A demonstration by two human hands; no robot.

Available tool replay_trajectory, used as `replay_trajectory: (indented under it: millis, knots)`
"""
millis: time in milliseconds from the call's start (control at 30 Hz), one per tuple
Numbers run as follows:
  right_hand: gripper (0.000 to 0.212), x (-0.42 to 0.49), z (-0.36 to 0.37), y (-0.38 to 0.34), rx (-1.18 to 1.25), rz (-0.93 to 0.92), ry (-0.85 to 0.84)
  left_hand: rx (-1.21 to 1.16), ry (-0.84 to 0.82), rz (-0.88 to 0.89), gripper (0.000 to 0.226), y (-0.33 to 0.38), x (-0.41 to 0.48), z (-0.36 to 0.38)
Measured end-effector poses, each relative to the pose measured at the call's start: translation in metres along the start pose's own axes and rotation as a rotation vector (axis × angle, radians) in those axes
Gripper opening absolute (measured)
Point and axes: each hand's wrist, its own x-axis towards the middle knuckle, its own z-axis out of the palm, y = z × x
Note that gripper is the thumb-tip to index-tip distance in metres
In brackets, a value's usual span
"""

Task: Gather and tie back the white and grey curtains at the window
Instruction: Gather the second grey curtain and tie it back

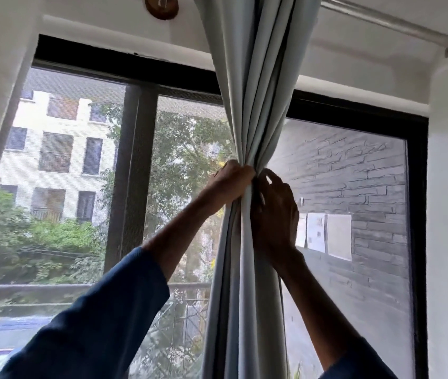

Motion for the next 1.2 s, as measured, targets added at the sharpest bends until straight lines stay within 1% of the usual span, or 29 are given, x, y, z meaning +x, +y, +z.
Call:
replay_trajectory:
  millis: [67,133,167,200,233,300,333,367,433,467,533,567,600,667,700,767,833,867,900,933,1000,1067,1133,1200]
  knots:
    - [0.048,-0.003,-0.005,-0.002,0.044,-0.031,-0.01,-0.065,-0.007,-0.002,0.045,-0.006,0.007,0.004]
    - [0.051,-0.008,-0.009,-0.003,0.086,-0.08,-0.051,-0.101,0.012,-0.011,0.071,-0.003,0.002,0.005]
    - [0.05,-0.011,-0.011,-0.004,0.106,-0.114,-0.079,-0.109,0.013,-0.009,0.08,0.0,-0.002,0.006]
    - [0.047,-0.014,-0.012,-0.002,0.132,-0.154,-0.104,-0.101,0.029,-0.014,0.081,0.004,-0.005,0.006]
    - [0.044,-0.017,-0.013,0.0,0.171,-0.191,-0.119,-0.081,0.051,-0.024,0.074,0.008,-0.009,0.006]
    - [0.04,-0.019,-0.013,0.007,0.283,-0.213,-0.114,-0.024,0.115,-0.046,0.051,0.014,-0.013,0.005]
    - [0.039,-0.019,-0.014,0.011,0.373,-0.172,-0.118,0.003,0.126,-0.056,0.041,0.014,-0.012,0.006]
    - [0.041,-0.016,-0.019,0.014,0.483,-0.091,-0.121,0.009,0.121,-0.051,0.035,0.015,-0.012,0.006]
    - [0.051,-0.005,-0.026,0.024,0.687,0.108,-0.123,0.009,0.069,-0.035,0.031,0.016,-0.009,0.003]
    - [0.05,0.002,-0.027,0.031,0.746,0.179,-0.103,-0.008,0.034,-0.022,0.03,0.015,-0.008,0.0]
    - [0.035,0.019,-0.027,0.047,0.735,0.276,-0.066,-0.044,-0.031,0.035,0.027,0.014,-0.007,-0.005]
    - [0.031,0.027,-0.026,0.053,0.775,0.351,-0.098,-0.066,-0.051,0.054,0.022,0.012,-0.006,-0.008]
    - [0.028,0.033,-0.025,0.055,0.87,0.456,-0.176,-0.097,-0.064,0.064,0.019,0.01,-0.005,-0.012]
    - [0.023,0.04,-0.021,0.055,1.008,0.638,-0.361,-0.15,-0.11,0.056,0.025,0.005,-0.003,-0.02]
    - [0.026,0.041,-0.02,0.055,1.042,0.694,-0.415,-0.171,-0.139,0.054,0.03,0.002,-0.002,-0.023]
    - [0.023,0.041,-0.016,0.056,1.089,0.729,-0.504,-0.219,-0.186,0.05,0.041,-0.005,0.0,-0.028]
    - [0.026,0.04,-0.018,0.056,1.173,0.735,-0.59,-0.224,-0.189,0.036,0.052,-0.006,-0.001,-0.029]
    - [0.025,0.039,-0.018,0.056,1.168,0.732,-0.609,-0.206,-0.178,0.029,0.06,-0.005,-0.003,-0.029]
    - [0.027,0.036,-0.017,0.058,1.123,0.73,-0.589,-0.18,-0.157,0.017,0.066,-0.006,-0.005,-0.027]
    - [0.033,0.034,-0.016,0.06,1.062,0.706,-0.563,-0.154,-0.129,0.01,0.068,-0.008,-0.004,-0.025]
    - [0.038,0.025,-0.016,0.064,0.98,0.672,-0.498,-0.088,-0.07,0.035,0.064,-0.013,-0.005,-0.017]
    - [0.035,0.017,-0.019,0.067,0.949,0.657,-0.486,-0.064,-0.038,0.064,0.056,-0.019,-0.007,-0.011]
    - [0.034,0.012,-0.023,0.068,0.916,0.638,-0.474,-0.027,-0.039,0.058,0.049,-0.024,-0.012,-0.008]
    - [0.034,0.008,-0.025,0.069,0.838,0.595,-0.447,0.024,-0.055,0.042,0.049,-0.032,-0.017,-0.005]
